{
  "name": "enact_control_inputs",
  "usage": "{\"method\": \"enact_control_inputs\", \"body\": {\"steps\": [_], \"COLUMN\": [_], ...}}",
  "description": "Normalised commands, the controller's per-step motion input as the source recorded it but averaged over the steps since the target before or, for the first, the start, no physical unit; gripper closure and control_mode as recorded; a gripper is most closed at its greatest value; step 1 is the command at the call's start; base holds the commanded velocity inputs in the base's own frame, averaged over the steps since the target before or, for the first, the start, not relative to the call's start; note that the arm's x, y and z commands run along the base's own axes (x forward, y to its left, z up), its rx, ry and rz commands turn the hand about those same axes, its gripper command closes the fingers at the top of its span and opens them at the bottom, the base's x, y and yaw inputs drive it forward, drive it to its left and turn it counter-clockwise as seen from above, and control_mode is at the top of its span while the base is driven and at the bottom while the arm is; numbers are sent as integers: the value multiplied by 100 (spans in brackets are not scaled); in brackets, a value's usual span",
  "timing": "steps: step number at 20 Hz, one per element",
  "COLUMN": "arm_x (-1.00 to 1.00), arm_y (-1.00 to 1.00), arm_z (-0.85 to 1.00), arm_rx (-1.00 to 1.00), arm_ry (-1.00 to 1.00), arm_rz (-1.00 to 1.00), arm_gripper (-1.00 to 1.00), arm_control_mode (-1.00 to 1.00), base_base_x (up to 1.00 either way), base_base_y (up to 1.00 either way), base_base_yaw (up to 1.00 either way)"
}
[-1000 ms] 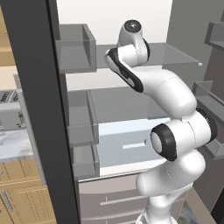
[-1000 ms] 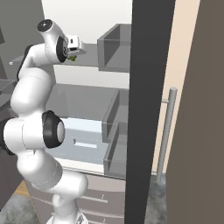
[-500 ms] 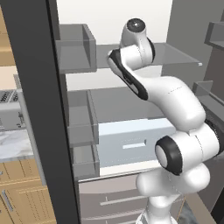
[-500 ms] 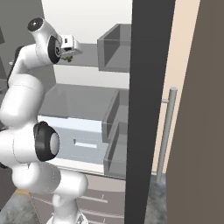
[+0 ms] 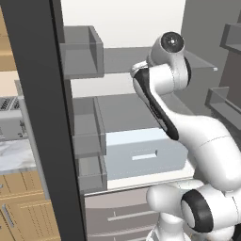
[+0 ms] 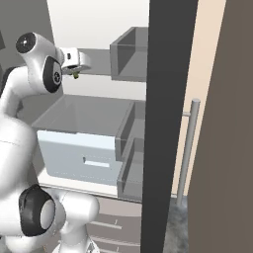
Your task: There is a bowl on the dining counter. Grab a lemon wedge from the fridge and place it in the bowl. Then get the liquor bottle and glass cup from the cabinet and place them next to the bowl.
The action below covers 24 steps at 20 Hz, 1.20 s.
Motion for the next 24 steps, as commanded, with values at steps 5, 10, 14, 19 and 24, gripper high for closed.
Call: {"method": "enact_control_inputs", "body": {"steps": [5, 10, 14, 19, 24], "arm_x": [-100, -100, -100, -82, -40], "arm_y": [-6, 0, 0, 0, 0], "arm_z": [24, 40, 20, 0, 0], "arm_rx": [-15, -11, -8, -10, -10], "arm_ry": [-9, 0, 0, 0, 3], "arm_rz": [0, 4, 8, 10, 9], "arm_gripper": [100, 100, 100, 100, 100], "arm_control_mode": [-100, -100, -100, -100, -100], "base_base_x": [0, 0, 0, 0, 0], "base_base_y": [0, 0, 0, 0, 0], "base_base_yaw": [0, 0, 0, 0, 0]}}
